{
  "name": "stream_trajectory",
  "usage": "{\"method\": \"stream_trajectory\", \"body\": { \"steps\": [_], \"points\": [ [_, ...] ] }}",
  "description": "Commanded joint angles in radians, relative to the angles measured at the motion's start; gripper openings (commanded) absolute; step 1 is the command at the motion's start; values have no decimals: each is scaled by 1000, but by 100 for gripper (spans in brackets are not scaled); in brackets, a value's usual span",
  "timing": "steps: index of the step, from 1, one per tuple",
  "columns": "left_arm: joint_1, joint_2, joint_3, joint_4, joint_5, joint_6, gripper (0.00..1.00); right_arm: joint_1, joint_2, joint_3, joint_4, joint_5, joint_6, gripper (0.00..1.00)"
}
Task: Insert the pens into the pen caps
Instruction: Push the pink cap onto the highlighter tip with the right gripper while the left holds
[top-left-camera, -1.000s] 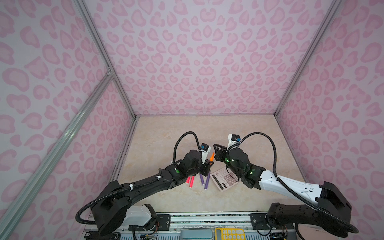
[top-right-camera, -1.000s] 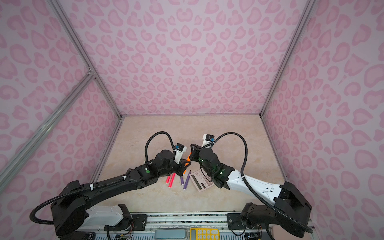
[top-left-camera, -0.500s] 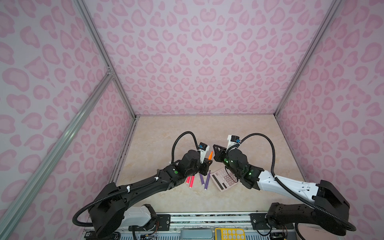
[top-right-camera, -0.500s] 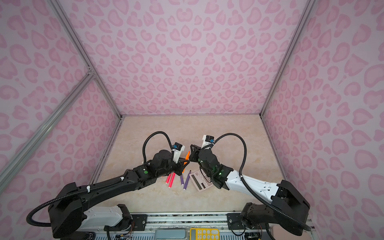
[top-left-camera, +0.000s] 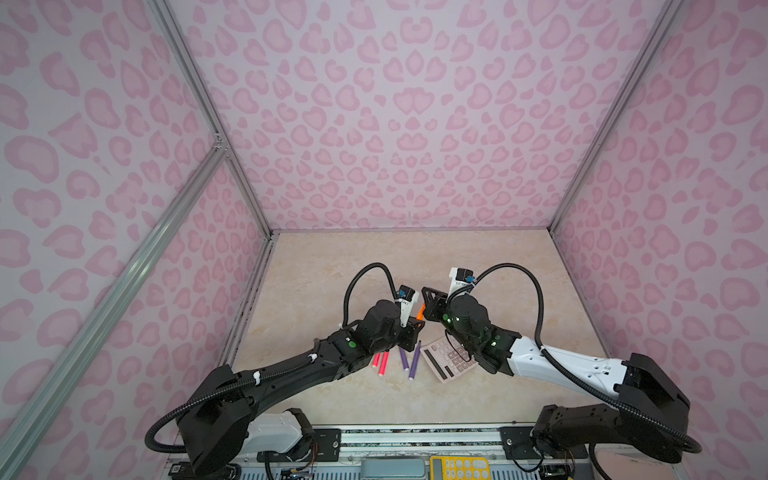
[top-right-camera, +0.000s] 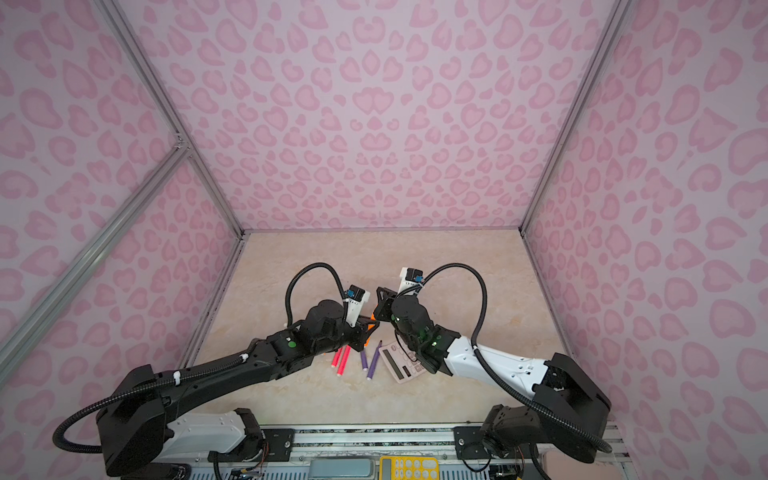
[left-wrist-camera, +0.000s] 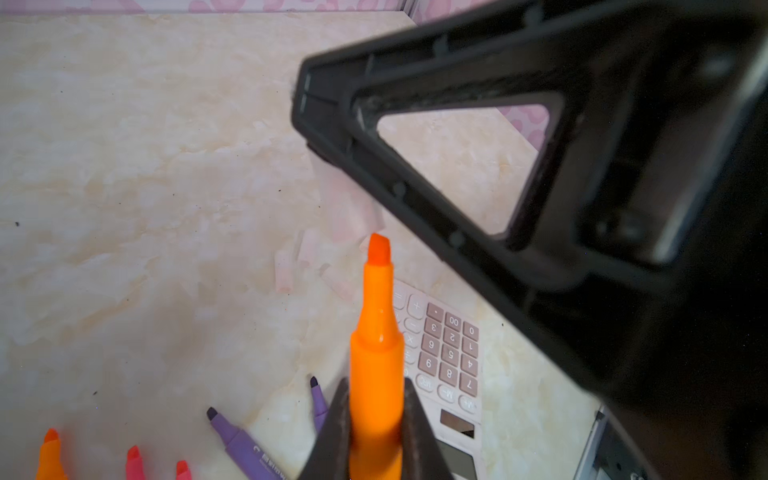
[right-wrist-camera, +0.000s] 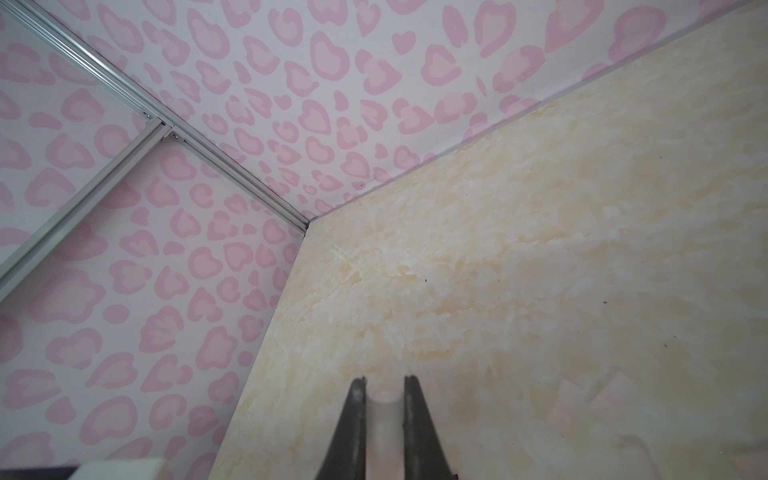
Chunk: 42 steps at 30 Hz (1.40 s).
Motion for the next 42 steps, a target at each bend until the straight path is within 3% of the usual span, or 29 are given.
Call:
{"method": "stream_trajectory", "body": {
  "steps": [1,19,33,42],
  "points": [
    [4,-4,5,2,-14,-9,4,12,2,-11,40,-3,5,0],
    [89,-63,-56,53,40,-68,4,43,23,-35,111,-26,19,0],
    [102,-141,-87,44,-6,-64,4,62,124,9,169,-143,21,0],
    [104,-184,-101,52,20,-40,4,68,98,-36,211,-117,15,0]
  ]
}}
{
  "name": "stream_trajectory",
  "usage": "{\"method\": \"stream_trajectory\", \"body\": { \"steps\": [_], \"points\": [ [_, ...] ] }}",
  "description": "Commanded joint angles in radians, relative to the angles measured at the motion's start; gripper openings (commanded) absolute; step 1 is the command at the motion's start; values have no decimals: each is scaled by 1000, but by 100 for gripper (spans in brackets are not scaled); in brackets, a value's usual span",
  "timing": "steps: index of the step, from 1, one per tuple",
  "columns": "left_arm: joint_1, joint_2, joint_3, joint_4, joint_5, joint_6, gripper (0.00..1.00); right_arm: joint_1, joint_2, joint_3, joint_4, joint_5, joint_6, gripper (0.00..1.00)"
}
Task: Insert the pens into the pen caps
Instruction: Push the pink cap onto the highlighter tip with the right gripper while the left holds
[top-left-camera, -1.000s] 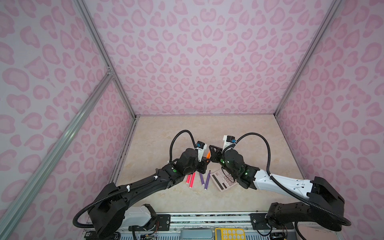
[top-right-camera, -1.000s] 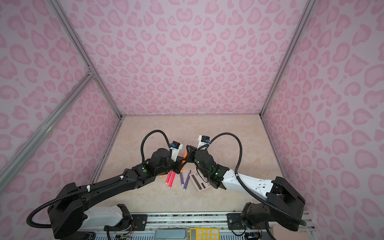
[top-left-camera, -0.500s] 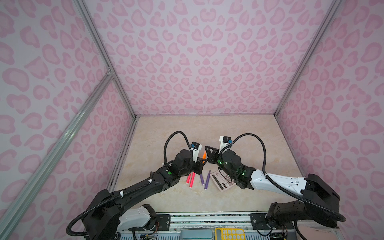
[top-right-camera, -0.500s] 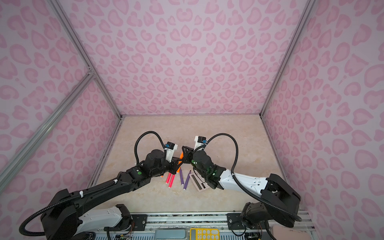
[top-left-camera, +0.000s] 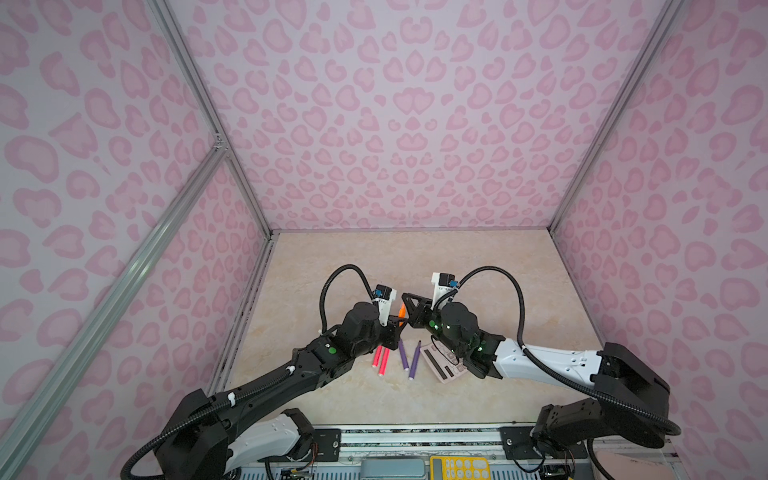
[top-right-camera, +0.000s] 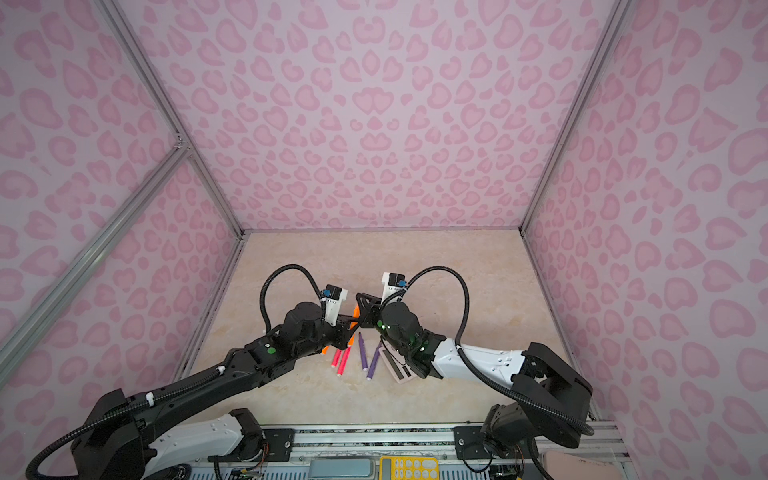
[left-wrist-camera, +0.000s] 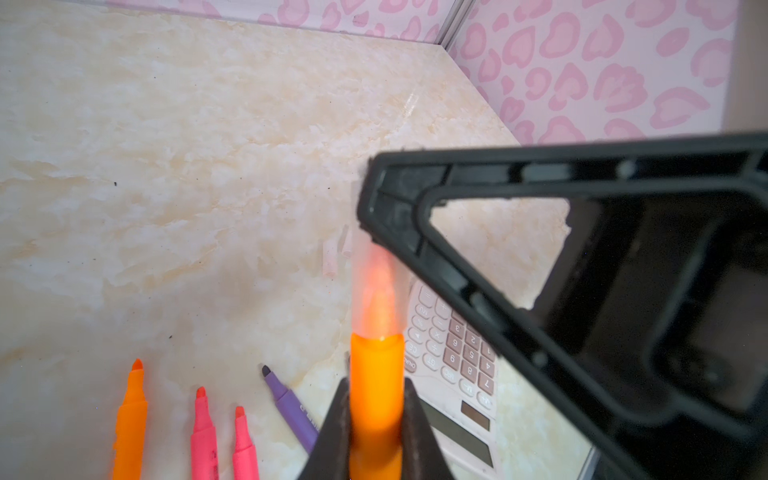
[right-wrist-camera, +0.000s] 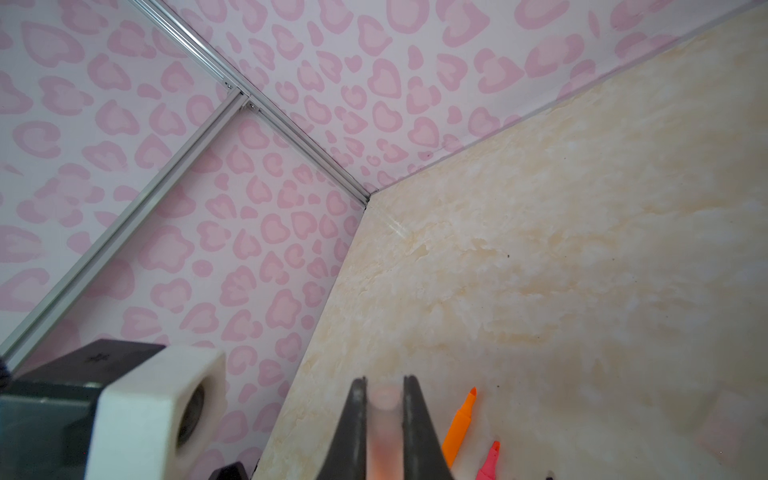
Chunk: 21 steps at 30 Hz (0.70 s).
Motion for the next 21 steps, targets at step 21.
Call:
{"method": "stream_trajectory", "body": {
  "steps": [21],
  "points": [
    [73,-119,-67,194,179,-44,4,17,-29,-87,152,-50,-39,0]
  ]
}}
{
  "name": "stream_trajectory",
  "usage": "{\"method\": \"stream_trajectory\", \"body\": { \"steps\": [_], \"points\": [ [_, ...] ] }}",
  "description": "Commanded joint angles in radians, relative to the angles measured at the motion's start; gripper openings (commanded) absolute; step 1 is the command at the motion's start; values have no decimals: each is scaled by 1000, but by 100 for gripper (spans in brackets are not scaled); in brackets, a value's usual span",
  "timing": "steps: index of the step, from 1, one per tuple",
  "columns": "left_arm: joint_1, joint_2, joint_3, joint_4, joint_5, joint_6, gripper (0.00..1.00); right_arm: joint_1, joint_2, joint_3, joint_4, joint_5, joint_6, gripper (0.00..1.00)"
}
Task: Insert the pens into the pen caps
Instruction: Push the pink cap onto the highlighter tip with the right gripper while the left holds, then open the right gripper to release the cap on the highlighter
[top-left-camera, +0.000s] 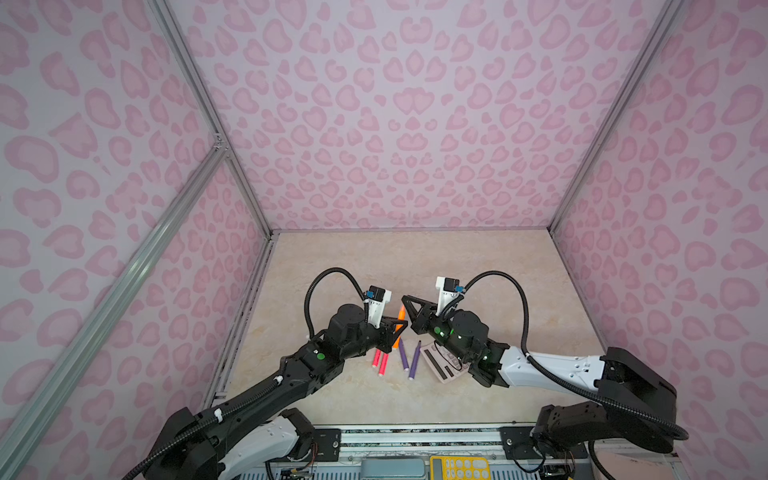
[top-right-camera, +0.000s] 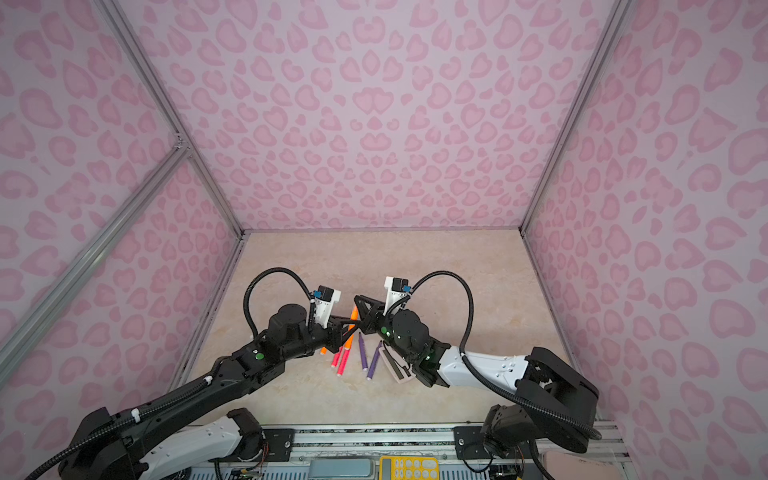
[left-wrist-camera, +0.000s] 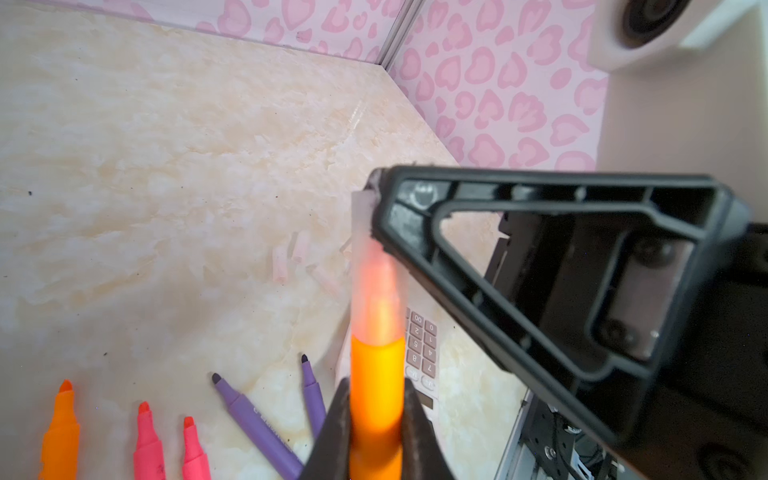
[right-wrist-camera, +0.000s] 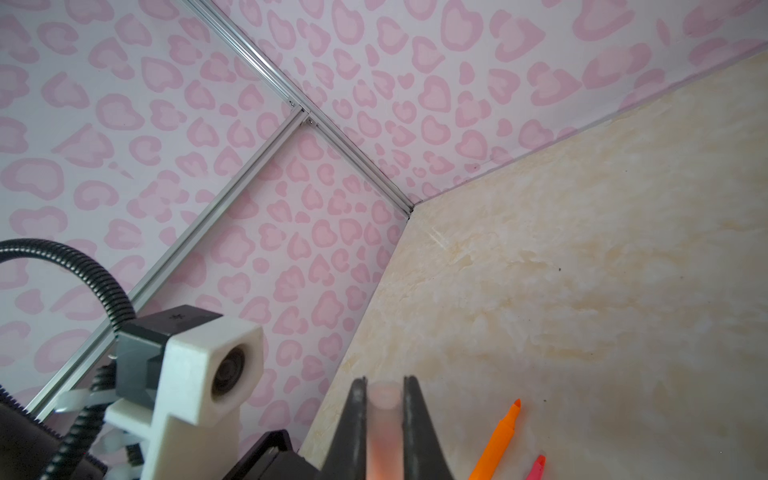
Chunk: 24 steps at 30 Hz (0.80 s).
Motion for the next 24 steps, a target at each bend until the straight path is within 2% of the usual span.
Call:
{"method": "stream_trajectory", "body": {
  "steps": [1,2,6,11,13,16,20,24],
  "points": [
    [5,-20,2,113,-29,-3,4,2,2,10,-59,1,-26,0],
    [6,-19,4,105,-32,3,4,3,-2,19,-78,7,-31,1],
    [0,-7,20,92,-17,14,4,1,-18,18,-102,50,-42,18],
    [-12,2,30,69,-47,34,4,-3,-38,33,-130,82,-59,52],
    [-22,15,38,65,-53,40,4,-8,-42,53,-170,96,-70,60],
    [-50,46,65,46,-81,61,4,-17,-38,87,-235,114,-77,62],
    [-78,74,79,14,-121,76,4,-58,-17,121,-271,52,-58,61],
    [-89,108,103,-13,-137,87,4,-84,5,163,-321,8,-59,56]
  ]
}}
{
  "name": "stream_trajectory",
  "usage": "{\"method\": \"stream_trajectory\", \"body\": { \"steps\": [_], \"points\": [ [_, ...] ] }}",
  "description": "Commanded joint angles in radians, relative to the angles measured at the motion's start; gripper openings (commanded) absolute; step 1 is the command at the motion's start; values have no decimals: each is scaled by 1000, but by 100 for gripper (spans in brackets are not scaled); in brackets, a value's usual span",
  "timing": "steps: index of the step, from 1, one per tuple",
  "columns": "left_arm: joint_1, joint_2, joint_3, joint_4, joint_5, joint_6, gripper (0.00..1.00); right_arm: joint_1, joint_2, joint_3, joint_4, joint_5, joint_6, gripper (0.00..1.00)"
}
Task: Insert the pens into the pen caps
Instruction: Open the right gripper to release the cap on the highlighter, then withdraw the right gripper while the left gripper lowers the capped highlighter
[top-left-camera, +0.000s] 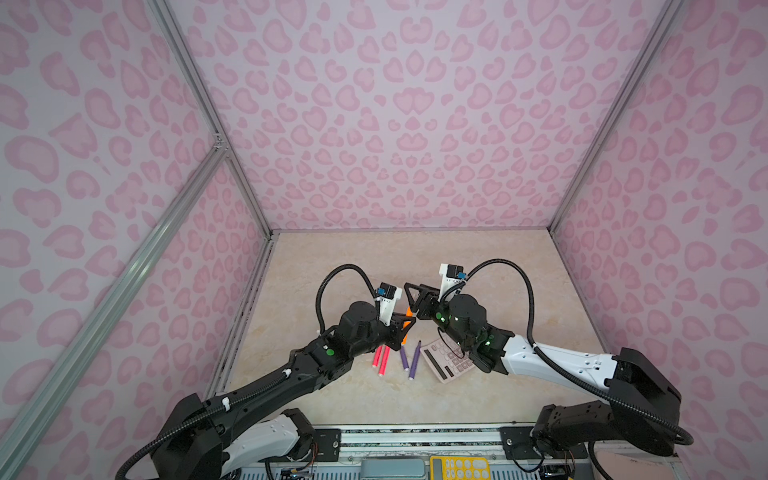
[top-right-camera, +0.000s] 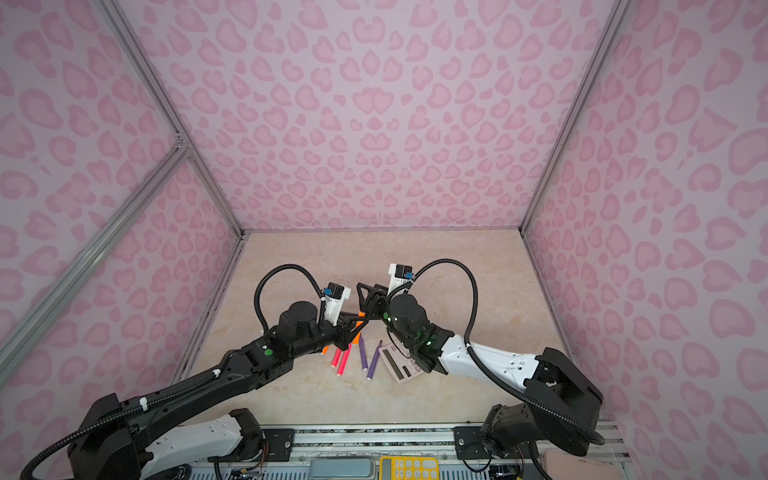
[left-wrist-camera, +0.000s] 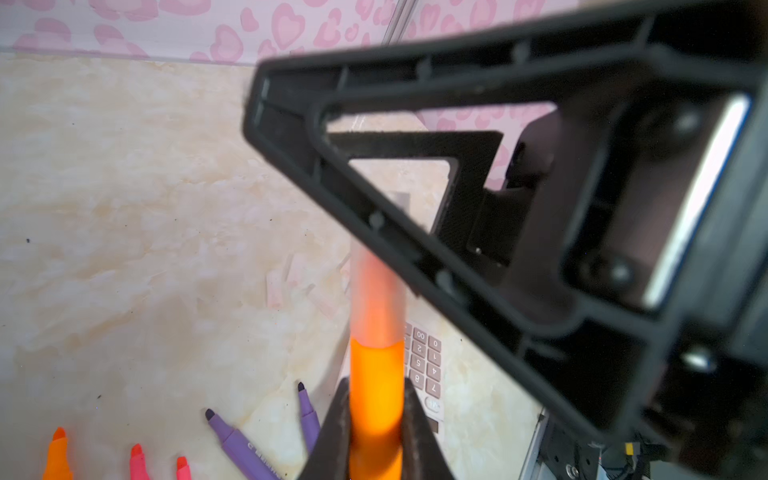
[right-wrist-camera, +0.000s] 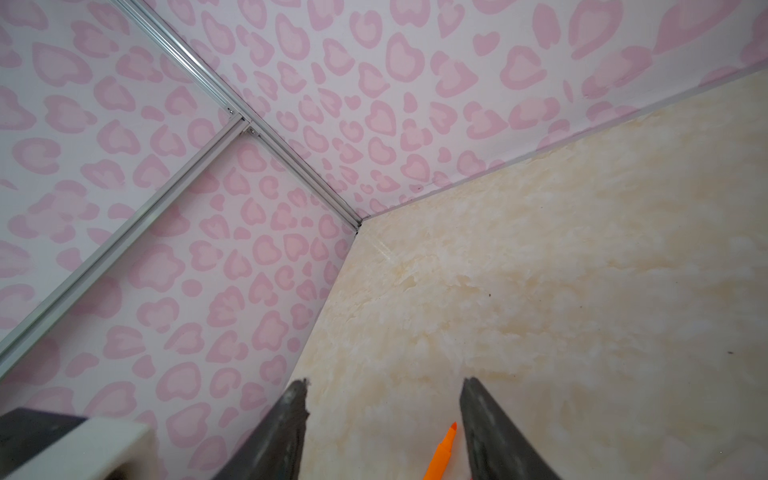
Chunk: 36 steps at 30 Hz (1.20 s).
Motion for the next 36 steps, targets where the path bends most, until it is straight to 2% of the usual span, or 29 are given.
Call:
{"method": "stream_trajectory", "body": {
  "steps": [1,2,9,13,14,18,29,36],
  "points": [
    [-9,22,29,-13,-30,27,4,-14,21,26,-50,-61,4,52],
    [-11,30,36,-17,-34,29,4,-18,28,34,-55,-80,4,45],
    [-14,61,48,-31,-59,23,4,-20,57,65,-90,-126,8,24],
    [-13,62,47,-34,-82,11,4,-21,60,65,-88,-129,10,2],
    [-12,59,45,-34,-92,8,4,-20,62,67,-91,-130,10,0],
    [16,49,27,-14,-63,-18,4,-20,75,68,-93,-147,7,0],
    [172,-20,-60,90,91,-119,4,32,135,78,-49,-168,6,0],
    [215,-76,-82,68,55,-126,4,75,168,87,-38,-152,11,0]
  ]
}}
